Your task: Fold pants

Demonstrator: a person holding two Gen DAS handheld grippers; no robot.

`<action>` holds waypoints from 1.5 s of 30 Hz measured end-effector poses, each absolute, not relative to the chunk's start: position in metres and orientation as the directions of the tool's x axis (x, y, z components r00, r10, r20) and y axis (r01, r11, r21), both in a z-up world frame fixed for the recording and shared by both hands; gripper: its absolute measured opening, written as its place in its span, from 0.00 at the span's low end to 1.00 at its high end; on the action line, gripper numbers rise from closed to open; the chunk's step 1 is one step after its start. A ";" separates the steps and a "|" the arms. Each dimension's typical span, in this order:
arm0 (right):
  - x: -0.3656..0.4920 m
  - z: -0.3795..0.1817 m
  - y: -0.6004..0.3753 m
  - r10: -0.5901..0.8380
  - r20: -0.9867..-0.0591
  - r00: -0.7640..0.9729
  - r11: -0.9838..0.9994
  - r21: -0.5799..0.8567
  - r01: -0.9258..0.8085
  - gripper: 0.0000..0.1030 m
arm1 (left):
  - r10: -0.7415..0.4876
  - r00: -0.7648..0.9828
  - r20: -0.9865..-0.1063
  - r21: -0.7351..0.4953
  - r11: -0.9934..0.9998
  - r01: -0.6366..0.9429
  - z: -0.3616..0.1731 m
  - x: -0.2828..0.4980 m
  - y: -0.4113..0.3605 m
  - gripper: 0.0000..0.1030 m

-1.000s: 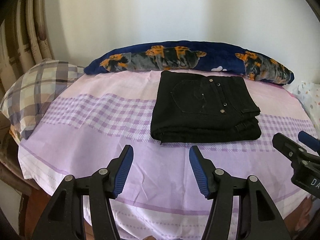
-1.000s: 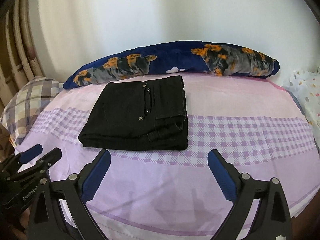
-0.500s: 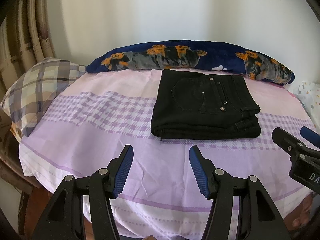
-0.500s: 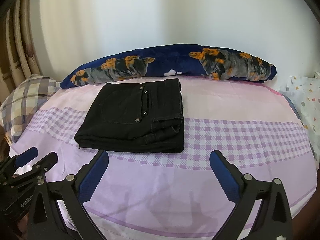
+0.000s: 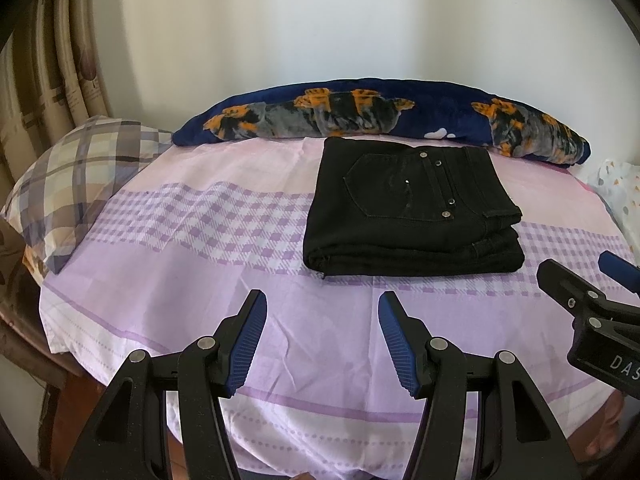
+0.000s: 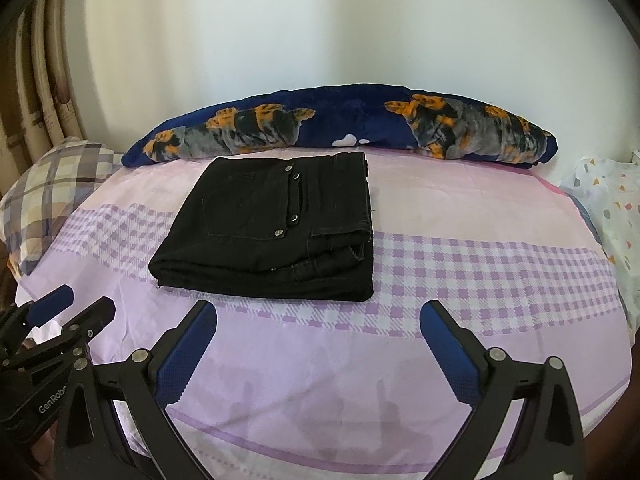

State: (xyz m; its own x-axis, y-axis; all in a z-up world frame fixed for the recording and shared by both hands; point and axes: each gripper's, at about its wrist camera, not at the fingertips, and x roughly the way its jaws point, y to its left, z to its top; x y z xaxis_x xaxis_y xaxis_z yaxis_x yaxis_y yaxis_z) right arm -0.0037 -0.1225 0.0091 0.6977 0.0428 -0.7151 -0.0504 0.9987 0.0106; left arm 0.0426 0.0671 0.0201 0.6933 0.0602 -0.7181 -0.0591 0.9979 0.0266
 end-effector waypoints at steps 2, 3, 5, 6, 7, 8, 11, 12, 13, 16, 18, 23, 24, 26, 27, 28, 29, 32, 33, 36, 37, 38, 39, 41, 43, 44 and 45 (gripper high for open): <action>-0.003 0.008 -0.122 0.044 -0.717 0.696 0.999 0.012 -0.050 0.98 | 0.064 0.694 -0.717 0.029 0.998 -0.062 0.020 0.042 0.067 0.57; -0.003 0.008 -0.122 0.045 -0.719 0.694 0.999 0.013 -0.051 0.98 | 0.063 0.694 -0.717 0.029 0.998 -0.060 0.020 0.042 0.067 0.57; -0.002 0.006 -0.122 0.044 -0.724 0.688 0.999 0.014 -0.050 0.98 | 0.062 0.694 -0.717 0.028 0.998 -0.061 0.020 0.042 0.067 0.57; -0.002 0.006 -0.123 0.049 -0.726 0.686 0.999 0.019 -0.051 0.98 | 0.062 0.694 -0.717 0.028 0.998 -0.061 0.020 0.042 0.067 0.57; -0.001 0.005 -0.123 0.049 -0.727 0.685 0.999 0.020 -0.051 0.98 | 0.064 0.694 -0.717 0.029 0.998 -0.062 0.020 0.042 0.066 0.57; -0.001 0.004 -0.124 0.047 -0.728 0.684 0.999 0.019 -0.050 0.98 | 0.064 0.694 -0.717 0.030 0.998 -0.061 0.020 0.042 0.066 0.57; 0.000 0.003 -0.124 0.051 -0.732 0.680 0.998 0.021 -0.052 0.98 | 0.065 0.693 -0.718 0.030 0.998 -0.062 0.020 0.041 0.066 0.57; 0.000 0.003 -0.124 0.050 -0.733 0.678 0.998 0.019 -0.053 0.98 | 0.062 0.694 -0.717 0.028 0.998 -0.060 0.019 0.042 0.066 0.57; 0.000 0.002 -0.124 0.048 -0.735 0.677 0.998 0.016 -0.054 0.98 | 0.065 0.694 -0.717 0.030 0.998 -0.062 0.020 0.041 0.066 0.57; 0.001 0.000 -0.124 0.044 -0.739 0.673 0.998 0.008 -0.056 0.98 | 0.065 0.695 -0.716 0.031 0.998 -0.061 0.020 0.042 0.066 0.57; 0.001 0.000 -0.124 0.047 -0.740 0.671 0.998 0.011 -0.058 0.98 | 0.067 0.695 -0.716 0.034 0.998 -0.061 0.020 0.041 0.066 0.57; 0.002 -0.001 -0.124 0.049 -0.742 0.669 0.998 0.013 -0.059 0.98 | 0.068 0.695 -0.716 0.034 0.997 -0.062 0.020 0.041 0.065 0.57; 0.002 -0.002 -0.124 0.047 -0.743 0.667 0.998 0.012 -0.057 0.98 | 0.069 0.694 -0.717 0.035 0.997 -0.062 0.019 0.041 0.065 0.57; 0.002 -0.003 -0.125 0.049 -0.746 0.664 0.998 0.015 -0.057 0.98 | 0.068 0.694 -0.716 0.034 0.997 -0.063 0.020 0.041 0.064 0.57; 0.002 -0.004 -0.125 0.049 -0.749 0.661 0.998 0.016 -0.055 0.98 | 0.068 0.694 -0.716 0.034 0.997 -0.063 0.019 0.041 0.064 0.57; 0.003 -0.005 -0.126 0.048 -0.752 0.658 0.998 0.018 -0.053 0.98 | 0.070 0.694 -0.717 0.036 0.997 -0.063 0.018 0.041 0.065 0.57; 0.003 -0.006 -0.126 0.051 -0.755 0.654 0.998 0.023 -0.051 0.98 | 0.069 0.694 -0.717 0.035 0.997 -0.063 0.019 0.041 0.064 0.57; 0.004 -0.007 -0.128 0.055 -0.759 0.648 0.998 0.033 -0.046 0.98 | 0.069 0.694 -0.717 0.036 0.997 -0.061 0.018 0.041 0.064 0.57; 0.003 -0.007 -0.128 0.055 -0.760 0.647 0.998 0.034 -0.045 0.98 | 0.069 0.694 -0.717 0.036 0.997 -0.062 0.018 0.041 0.063 0.57; 0.003 -0.008 -0.128 0.052 -0.762 0.645 0.999 0.030 -0.045 0.98 | 0.070 0.690 -0.720 0.037 0.997 -0.062 0.018 0.040 0.062 0.57; 0.004 -0.008 -0.128 0.052 -0.762 0.645 0.999 0.030 -0.045 0.98 | 0.068 0.688 -0.723 0.036 0.998 -0.060 0.017 0.040 0.063 0.57; 0.005 -0.008 -0.128 0.051 -0.763 0.645 0.999 0.028 -0.046 0.98 | 0.064 0.685 -0.726 0.035 0.998 -0.056 0.015 0.041 0.063 0.57; 0.005 -0.008 -0.128 0.050 -0.764 0.643 0.999 0.027 -0.046 0.98 | 0.061 0.683 -0.728 0.035 0.998 -0.052 0.015 0.041 0.064 0.57; 0.006 -0.008 -0.129 0.050 -0.766 0.641 0.999 0.028 -0.046 0.98 | 0.059 0.682 -0.729 0.039 0.998 -0.045 0.013 0.042 0.063 0.57; 0.005 -0.009 -0.129 0.048 -0.767 0.640 0.999 0.026 -0.044 0.98 | 0.060 0.681 -0.730 0.038 0.998 -0.047 0.013 0.042 0.062 0.57; 0.006 -0.009 -0.129 0.048 -0.767 0.640 0.999 0.026 -0.044 0.98 | 0.061 0.680 -0.730 0.038 0.998 -0.048 0.013 0.042 0.062 0.57; 0.005 -0.009 -0.129 0.047 -0.768 0.639 0.999 0.024 -0.044 0.98 | 0.060 0.680 -0.731 0.037 0.998 -0.048 0.013 0.042 0.062 0.57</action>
State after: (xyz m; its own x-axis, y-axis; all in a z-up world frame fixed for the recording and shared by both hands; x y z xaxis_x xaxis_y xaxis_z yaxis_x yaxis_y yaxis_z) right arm 0.0052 -0.1291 -0.0093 0.6388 0.0467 -0.7679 -0.0441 0.9987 0.0240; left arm 0.0416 0.0616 0.0130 0.6802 0.0596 -0.7306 -0.0479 0.9982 0.0368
